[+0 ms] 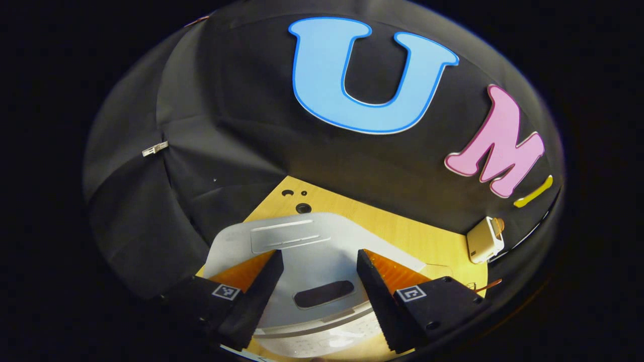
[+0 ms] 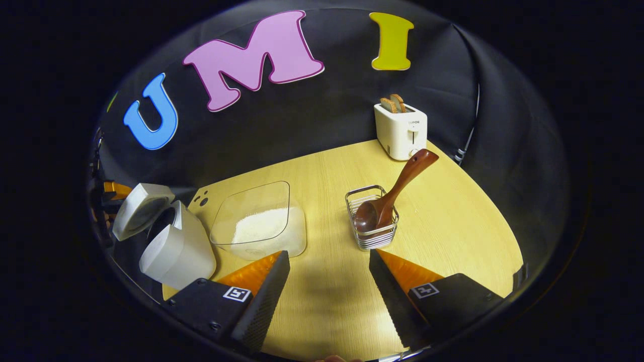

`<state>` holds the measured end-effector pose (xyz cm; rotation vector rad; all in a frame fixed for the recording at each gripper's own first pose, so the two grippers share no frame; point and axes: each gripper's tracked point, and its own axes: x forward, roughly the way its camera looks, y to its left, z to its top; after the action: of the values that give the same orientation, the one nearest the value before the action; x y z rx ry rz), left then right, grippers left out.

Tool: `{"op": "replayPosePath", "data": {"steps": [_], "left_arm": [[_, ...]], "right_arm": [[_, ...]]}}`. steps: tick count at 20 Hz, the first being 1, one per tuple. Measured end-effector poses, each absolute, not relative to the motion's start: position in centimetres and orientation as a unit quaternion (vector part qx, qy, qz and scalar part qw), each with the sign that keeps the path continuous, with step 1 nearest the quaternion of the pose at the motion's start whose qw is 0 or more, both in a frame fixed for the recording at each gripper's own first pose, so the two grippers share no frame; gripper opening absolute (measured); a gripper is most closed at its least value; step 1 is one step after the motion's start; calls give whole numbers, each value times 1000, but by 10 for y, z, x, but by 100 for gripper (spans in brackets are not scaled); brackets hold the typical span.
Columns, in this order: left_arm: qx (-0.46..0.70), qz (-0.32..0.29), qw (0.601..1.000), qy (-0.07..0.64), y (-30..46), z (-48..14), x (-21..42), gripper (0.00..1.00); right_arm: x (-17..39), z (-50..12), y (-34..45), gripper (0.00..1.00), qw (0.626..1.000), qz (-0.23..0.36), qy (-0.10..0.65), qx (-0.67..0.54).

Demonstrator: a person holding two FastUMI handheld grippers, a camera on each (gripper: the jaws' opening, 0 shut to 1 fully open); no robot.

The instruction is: Close the left gripper, press the button to open the rice cooker; take a wooden spoon from the chopstick holder with the right hand, scoop a spoonful of rice and pour it into the rice cooker, then put the wooden spoon back into the chopstick holder.

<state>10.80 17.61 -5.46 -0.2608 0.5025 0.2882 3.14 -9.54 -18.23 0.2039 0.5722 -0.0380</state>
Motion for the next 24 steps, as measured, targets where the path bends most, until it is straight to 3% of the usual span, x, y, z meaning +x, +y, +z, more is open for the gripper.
{"op": "replayPosePath", "data": {"steps": [9,13,24], "left_arm": [[-90,156,943,280,155,-126,97,97],[-50,171,955,236,152,-141,97,97],[-4,180,965,189,150,-115,86,98]], "right_arm": [[33,-194,-85,99,950,2,298,90],[34,-197,-86,99,949,2,302,92],[46,-191,-90,99,955,25,280,89]]}}
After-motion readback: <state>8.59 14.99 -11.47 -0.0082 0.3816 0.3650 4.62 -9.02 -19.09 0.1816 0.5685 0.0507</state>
